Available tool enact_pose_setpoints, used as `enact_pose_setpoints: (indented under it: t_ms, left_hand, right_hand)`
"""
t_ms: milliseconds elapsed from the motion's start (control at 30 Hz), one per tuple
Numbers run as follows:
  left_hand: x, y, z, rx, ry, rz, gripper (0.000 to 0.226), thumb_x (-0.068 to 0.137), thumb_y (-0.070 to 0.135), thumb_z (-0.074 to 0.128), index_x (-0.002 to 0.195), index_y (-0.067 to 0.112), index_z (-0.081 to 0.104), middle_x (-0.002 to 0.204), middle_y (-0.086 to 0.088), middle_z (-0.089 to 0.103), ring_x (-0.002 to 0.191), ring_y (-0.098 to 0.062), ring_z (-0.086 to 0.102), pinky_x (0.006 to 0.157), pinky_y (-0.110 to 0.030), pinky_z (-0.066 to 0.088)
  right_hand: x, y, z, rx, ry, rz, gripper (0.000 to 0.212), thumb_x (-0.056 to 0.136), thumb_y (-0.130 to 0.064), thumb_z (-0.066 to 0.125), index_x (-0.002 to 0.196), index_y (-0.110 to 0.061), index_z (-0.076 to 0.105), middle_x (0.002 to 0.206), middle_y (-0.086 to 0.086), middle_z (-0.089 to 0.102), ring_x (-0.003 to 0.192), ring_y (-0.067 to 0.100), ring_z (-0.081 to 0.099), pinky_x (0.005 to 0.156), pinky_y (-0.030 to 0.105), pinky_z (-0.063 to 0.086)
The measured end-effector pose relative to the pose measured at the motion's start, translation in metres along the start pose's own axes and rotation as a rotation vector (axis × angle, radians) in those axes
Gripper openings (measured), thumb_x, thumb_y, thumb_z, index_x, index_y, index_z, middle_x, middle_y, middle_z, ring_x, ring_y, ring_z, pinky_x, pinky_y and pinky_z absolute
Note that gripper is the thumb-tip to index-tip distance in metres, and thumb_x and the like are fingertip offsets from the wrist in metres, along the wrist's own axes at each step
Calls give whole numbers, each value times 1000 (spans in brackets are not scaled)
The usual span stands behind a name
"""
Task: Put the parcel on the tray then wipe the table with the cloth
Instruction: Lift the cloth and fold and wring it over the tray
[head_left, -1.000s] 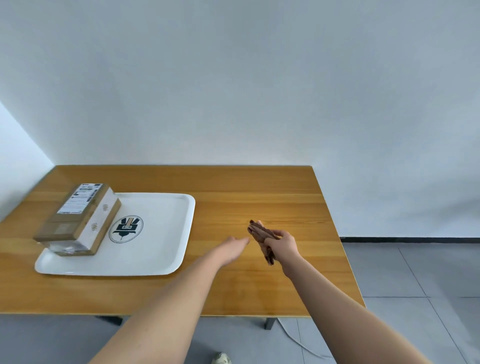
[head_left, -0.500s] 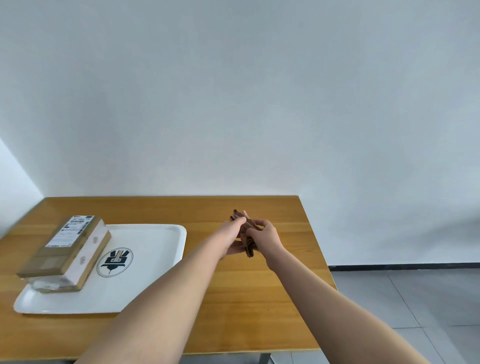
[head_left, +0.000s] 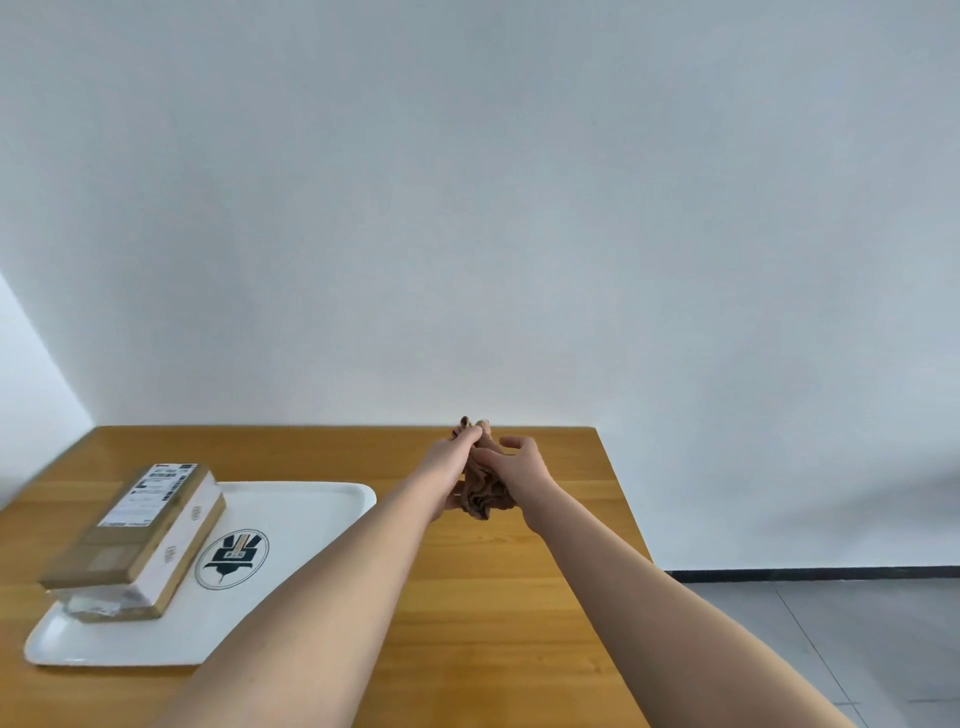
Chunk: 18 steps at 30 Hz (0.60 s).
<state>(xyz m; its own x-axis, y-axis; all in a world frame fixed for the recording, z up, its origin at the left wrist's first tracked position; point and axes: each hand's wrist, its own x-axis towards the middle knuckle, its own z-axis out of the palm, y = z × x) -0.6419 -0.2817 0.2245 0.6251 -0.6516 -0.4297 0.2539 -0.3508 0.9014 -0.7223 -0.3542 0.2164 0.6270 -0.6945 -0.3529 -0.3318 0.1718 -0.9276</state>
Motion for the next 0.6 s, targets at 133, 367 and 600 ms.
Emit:
enact_pose_setpoints:
  t_ms: [133, 367, 600]
  left_hand:
    - [1, 3, -17, 52, 22, 54, 29, 91, 35, 55, 104, 10, 60, 69, -8, 53, 65, -26, 57, 59, -31, 51]
    - [10, 2, -69, 66, 64, 7, 36, 91, 32, 54, 119, 10, 58, 107, -15, 67, 97, -33, 65, 82, -43, 54]
    - [13, -2, -123, 43, 43, -6, 33, 96, 28, 50, 120, 6, 58, 91, -11, 65, 73, -27, 63, 63, -33, 54]
  right_hand:
    - [3, -6, 17, -48, -19, -9, 72, 78, -39, 73, 134, -12, 36, 121, 12, 57, 98, 27, 62, 58, 31, 51]
    - [6, -9, 53, 101, -79, 10, 29, 92, -29, 57, 116, -13, 56, 103, 7, 65, 85, 18, 63, 67, 29, 54]
    - [8, -13, 104, 194, -10, 14, 14, 96, -23, 51, 103, -14, 58, 91, 4, 65, 78, 17, 62, 63, 29, 53]
